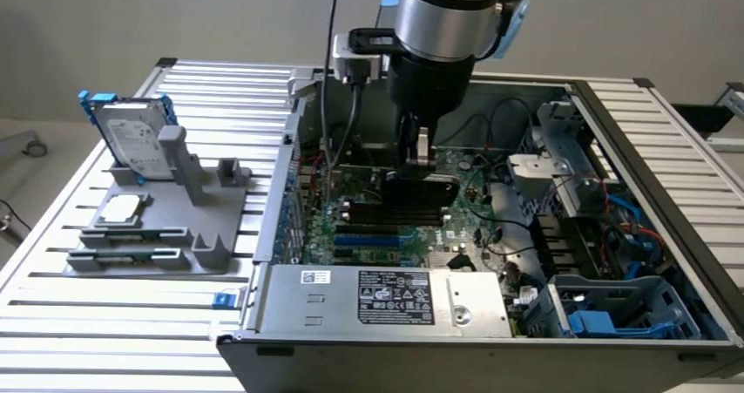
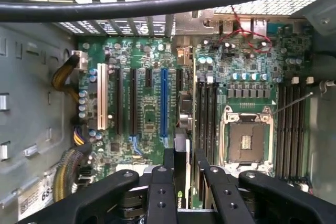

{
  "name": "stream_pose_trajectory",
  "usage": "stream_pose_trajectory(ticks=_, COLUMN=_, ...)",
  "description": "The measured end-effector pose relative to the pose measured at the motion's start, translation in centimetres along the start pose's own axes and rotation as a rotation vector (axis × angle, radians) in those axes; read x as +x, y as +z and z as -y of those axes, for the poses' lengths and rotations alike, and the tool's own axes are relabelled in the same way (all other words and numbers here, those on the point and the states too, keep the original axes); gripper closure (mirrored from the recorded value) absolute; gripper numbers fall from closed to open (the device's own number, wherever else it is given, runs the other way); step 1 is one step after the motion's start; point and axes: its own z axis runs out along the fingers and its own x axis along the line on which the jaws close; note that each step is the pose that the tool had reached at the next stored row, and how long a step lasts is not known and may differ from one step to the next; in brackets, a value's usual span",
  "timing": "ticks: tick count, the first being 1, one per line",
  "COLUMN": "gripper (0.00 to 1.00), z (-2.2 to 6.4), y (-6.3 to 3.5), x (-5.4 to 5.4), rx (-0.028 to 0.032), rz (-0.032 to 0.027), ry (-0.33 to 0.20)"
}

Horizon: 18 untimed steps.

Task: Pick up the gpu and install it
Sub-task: 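Insert the gpu into the slot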

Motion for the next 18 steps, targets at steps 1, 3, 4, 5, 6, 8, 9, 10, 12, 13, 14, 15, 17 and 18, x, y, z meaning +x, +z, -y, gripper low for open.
stream_pose_trajectory(ticks=1, gripper=0.74, z=-0.10, y=0.05, x=0.3, rx=0.0002, rz=0.0015, ry=0.000)
stream_pose_trajectory(ticks=3, gripper=0.74, z=-0.38, y=0.14, x=0.9, rx=0.0006, rz=0.0032, ry=0.000)
stream_pose_trajectory(ticks=4, gripper=0.74, z=-0.50, y=0.18, x=1.1, rx=0.0007, rz=0.0036, ry=0.000)
stream_pose_trajectory(ticks=5, gripper=0.74, z=-0.58, y=0.22, x=1.4, rx=0.0007, rz=0.0037, ry=-0.001)
stream_pose_trajectory(ticks=6, gripper=0.74, z=-0.67, y=0.27, x=1.6, rx=0.0007, rz=0.0041, ry=-0.001)
stream_pose_trajectory(ticks=8, gripper=0.74, z=-0.84, y=0.43, x=2.0, rx=0.0010, rz=0.0048, ry=-0.001)
stream_pose_trajectory(ticks=9, gripper=0.74, z=-0.95, y=0.53, x=2.1, rx=0.0014, rz=0.0051, ry=-0.001)
stream_pose_trajectory(ticks=10, gripper=0.74, z=-1.07, y=0.63, x=2.3, rx=0.0017, rz=0.0052, ry=-0.001)
stream_pose_trajectory(ticks=12, gripper=0.74, z=-1.38, y=0.82, x=2.4, rx=0.0028, rz=0.0060, ry=-0.001)
stream_pose_trajectory(ticks=13, gripper=0.74, z=-1.53, y=0.87, x=2.4, rx=0.0030, rz=0.0060, ry=-0.001)
stream_pose_trajectory(ticks=14, gripper=0.74, z=-1.65, y=0.91, x=2.5, rx=0.0034, rz=0.0063, ry=-0.001)
stream_pose_trajectory(ticks=15, gripper=0.74, z=-1.72, y=0.95, x=2.5, rx=0.0036, rz=0.0062, ry=-0.001)
stream_pose_trajectory(ticks=17, gripper=0.74, z=-1.79, y=1.04, x=2.6, rx=0.0042, rz=0.0064, ry=-0.001)
stream_pose_trajectory(ticks=18, gripper=0.74, z=-1.80, y=1.11, x=2.6, rx=0.0046, rz=0.0064, ry=-0.001)
